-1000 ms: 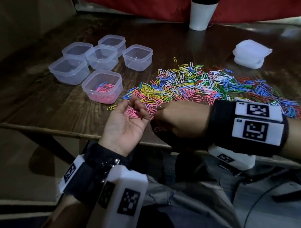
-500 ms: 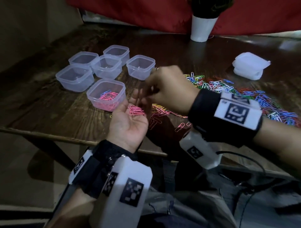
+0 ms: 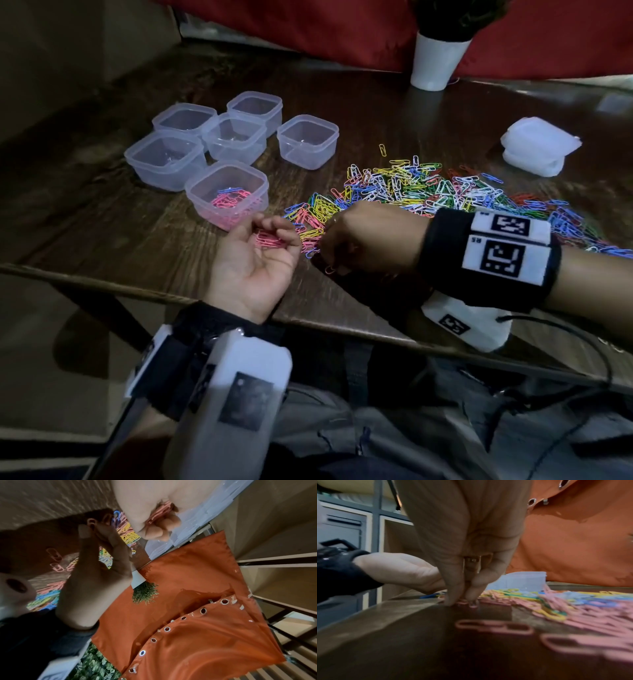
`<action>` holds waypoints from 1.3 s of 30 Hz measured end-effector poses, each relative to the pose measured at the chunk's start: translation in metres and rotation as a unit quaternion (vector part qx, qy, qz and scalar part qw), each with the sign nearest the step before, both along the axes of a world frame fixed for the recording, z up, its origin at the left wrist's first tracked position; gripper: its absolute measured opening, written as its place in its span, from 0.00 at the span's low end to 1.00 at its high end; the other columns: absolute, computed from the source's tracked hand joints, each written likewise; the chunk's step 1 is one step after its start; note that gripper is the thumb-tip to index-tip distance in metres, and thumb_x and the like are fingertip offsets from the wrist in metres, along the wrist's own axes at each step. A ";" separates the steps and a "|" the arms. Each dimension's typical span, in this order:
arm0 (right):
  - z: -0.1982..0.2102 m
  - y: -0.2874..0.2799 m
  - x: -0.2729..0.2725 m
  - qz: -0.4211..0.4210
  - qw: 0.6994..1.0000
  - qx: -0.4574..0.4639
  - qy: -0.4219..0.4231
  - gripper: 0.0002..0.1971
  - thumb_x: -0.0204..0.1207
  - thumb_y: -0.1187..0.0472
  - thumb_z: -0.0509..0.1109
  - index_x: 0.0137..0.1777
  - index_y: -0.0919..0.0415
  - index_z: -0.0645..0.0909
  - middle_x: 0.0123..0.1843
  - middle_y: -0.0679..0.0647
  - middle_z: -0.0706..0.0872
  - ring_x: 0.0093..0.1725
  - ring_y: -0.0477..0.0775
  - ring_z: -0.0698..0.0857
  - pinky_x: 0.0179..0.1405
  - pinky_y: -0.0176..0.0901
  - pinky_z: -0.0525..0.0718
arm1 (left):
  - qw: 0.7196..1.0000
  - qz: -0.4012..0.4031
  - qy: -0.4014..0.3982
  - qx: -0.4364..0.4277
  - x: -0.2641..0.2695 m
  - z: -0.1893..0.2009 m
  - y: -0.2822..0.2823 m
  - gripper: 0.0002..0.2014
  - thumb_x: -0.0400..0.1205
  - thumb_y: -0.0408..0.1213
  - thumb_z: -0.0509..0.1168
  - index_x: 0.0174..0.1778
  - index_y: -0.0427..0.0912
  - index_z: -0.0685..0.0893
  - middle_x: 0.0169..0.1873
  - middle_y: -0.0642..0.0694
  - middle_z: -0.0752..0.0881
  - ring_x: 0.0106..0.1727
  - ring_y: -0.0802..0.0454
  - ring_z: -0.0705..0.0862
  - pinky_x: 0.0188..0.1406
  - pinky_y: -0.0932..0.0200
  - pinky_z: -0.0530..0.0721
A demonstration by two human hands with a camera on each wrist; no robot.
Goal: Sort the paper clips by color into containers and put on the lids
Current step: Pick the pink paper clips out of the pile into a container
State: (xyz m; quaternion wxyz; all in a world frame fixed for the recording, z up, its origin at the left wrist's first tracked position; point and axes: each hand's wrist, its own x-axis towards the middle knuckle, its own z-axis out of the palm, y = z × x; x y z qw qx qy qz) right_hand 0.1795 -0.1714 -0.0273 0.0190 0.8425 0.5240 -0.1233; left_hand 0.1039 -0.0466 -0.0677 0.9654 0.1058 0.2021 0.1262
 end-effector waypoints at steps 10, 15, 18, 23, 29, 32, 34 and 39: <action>-0.005 -0.009 -0.008 -0.010 0.997 -0.046 -0.055 0.12 0.81 0.59 0.59 0.60 0.63 0.74 0.58 0.59 0.80 0.56 0.60 0.80 0.42 0.43 0.70 | 1.000 -0.002 -0.001 0.021 0.006 0.006 -0.014 0.16 0.86 0.36 0.51 0.39 0.33 0.80 0.29 0.40 0.87 0.32 0.46 0.89 0.38 0.54 0.88; 0.036 -0.005 0.010 -0.096 0.983 0.146 0.048 0.06 0.77 0.65 0.65 0.40 0.55 0.76 0.37 0.49 0.78 0.35 0.46 0.75 0.31 0.34 0.67 | 0.999 -0.026 -0.001 0.047 0.005 0.007 -0.017 0.19 0.87 0.40 0.47 0.48 0.32 0.81 0.38 0.39 0.89 0.44 0.48 0.87 0.50 0.54 0.82; 0.037 0.016 -0.001 -0.063 0.980 0.186 0.030 0.04 0.74 0.65 0.69 0.46 0.59 0.84 0.39 0.50 0.82 0.36 0.44 0.77 0.33 0.32 0.71 | 0.999 -0.016 0.002 0.035 0.010 0.008 -0.022 0.14 0.84 0.36 0.51 0.41 0.34 0.80 0.34 0.44 0.83 0.37 0.55 0.79 0.57 0.58 0.80; 0.040 0.013 0.005 -0.070 0.973 0.218 0.017 0.09 0.74 0.60 0.71 0.54 0.55 0.86 0.41 0.47 0.81 0.43 0.42 0.77 0.36 0.27 0.69 | 1.000 -0.018 0.000 -0.003 0.014 0.016 -0.022 0.18 0.85 0.34 0.50 0.32 0.33 0.77 0.23 0.41 0.83 0.22 0.53 0.82 0.30 0.62 0.86; 0.034 -0.060 0.025 -0.148 0.973 0.170 0.036 0.05 0.72 0.59 0.74 0.46 0.56 0.85 0.34 0.44 0.78 0.33 0.40 0.75 0.33 0.25 0.68 | 0.869 -0.250 0.113 0.411 0.020 0.035 -0.012 0.21 0.84 0.48 0.56 0.25 0.46 0.65 0.14 0.55 0.60 0.13 0.62 0.57 0.09 0.72 0.51; 0.019 -0.080 0.022 -0.141 0.986 0.084 0.035 0.10 0.70 0.61 0.75 0.52 0.56 0.86 0.42 0.48 0.82 0.35 0.35 0.75 0.37 0.35 0.71 | 0.633 -0.294 0.083 0.711 0.023 0.051 -0.017 0.17 0.78 0.49 0.66 0.27 0.43 0.79 0.18 0.52 0.69 0.18 0.61 0.65 0.17 0.69 0.61; 0.018 -0.085 0.024 -0.145 0.987 0.063 0.017 0.12 0.70 0.61 0.75 0.55 0.57 0.85 0.46 0.50 0.83 0.37 0.43 0.75 0.44 0.41 0.74 | 0.515 -0.303 0.055 0.800 0.028 0.059 -0.019 0.11 0.71 0.44 0.73 0.32 0.40 0.87 0.19 0.54 0.78 0.20 0.65 0.72 0.24 0.70 0.67; 0.016 -0.090 0.036 -0.205 0.978 0.045 -0.003 0.14 0.69 0.55 0.76 0.52 0.62 0.85 0.47 0.56 0.87 0.45 0.53 0.82 0.47 0.44 0.79 | 0.209 -0.302 0.039 0.929 0.047 0.062 -0.036 0.10 0.69 0.47 0.77 0.44 0.50 0.91 0.19 0.59 0.77 0.27 0.63 0.75 0.23 0.69 0.66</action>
